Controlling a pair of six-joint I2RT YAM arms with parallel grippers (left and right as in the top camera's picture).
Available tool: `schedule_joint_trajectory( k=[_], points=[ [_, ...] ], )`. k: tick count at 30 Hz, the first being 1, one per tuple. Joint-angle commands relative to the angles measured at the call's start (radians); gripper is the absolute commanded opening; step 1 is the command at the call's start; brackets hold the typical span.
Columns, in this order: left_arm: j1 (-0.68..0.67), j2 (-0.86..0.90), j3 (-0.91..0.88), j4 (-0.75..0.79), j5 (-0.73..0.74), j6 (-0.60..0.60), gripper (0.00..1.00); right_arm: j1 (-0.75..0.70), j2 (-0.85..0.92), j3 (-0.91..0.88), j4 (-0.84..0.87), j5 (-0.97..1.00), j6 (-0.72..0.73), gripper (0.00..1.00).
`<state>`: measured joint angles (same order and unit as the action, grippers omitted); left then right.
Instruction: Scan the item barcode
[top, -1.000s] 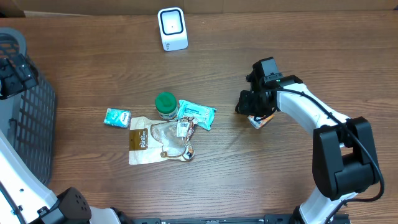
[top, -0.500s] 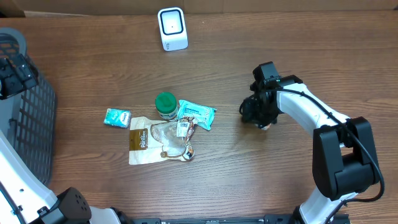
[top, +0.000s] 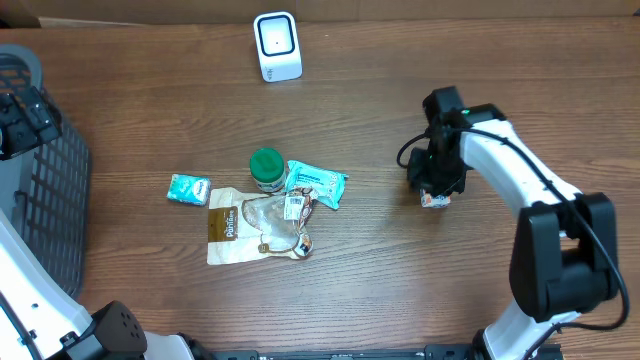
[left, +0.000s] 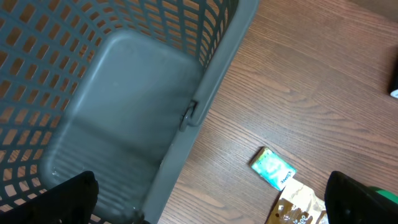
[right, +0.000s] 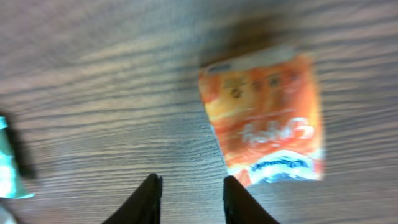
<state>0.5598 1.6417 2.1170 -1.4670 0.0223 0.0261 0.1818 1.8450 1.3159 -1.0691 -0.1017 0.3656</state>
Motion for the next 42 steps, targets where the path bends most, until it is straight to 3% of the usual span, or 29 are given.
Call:
schedule_joint_trajectory(
  k=[1, 5, 12, 16, 30, 42],
  points=[
    [0.002, 0.006, 0.012, 0.002, -0.003, 0.012, 1.00, -0.050, -0.063, 0.029, -0.016, 0.037, 0.005, 0.34],
    [0.002, 0.006, 0.012, 0.002, -0.003, 0.012, 1.00, -0.129, -0.062, 0.008, -0.025, 0.037, -0.035, 0.33],
    [0.002, 0.006, 0.012, 0.002, -0.003, 0.012, 1.00, -0.286, -0.062, -0.045, -0.018, -0.266, -0.218, 0.29],
    [0.002, 0.006, 0.012, 0.002, -0.003, 0.012, 1.00, -0.349, -0.062, -0.077, -0.018, -0.347, -0.271, 0.28],
    [0.002, 0.006, 0.012, 0.002, -0.003, 0.012, 1.00, -0.366, -0.062, -0.334, 0.283, -0.368, -0.212, 0.29],
    [0.002, 0.006, 0.012, 0.002, -0.003, 0.012, 1.00, -0.366, -0.062, -0.421, 0.434, -0.360, -0.183, 0.28]
  ],
)
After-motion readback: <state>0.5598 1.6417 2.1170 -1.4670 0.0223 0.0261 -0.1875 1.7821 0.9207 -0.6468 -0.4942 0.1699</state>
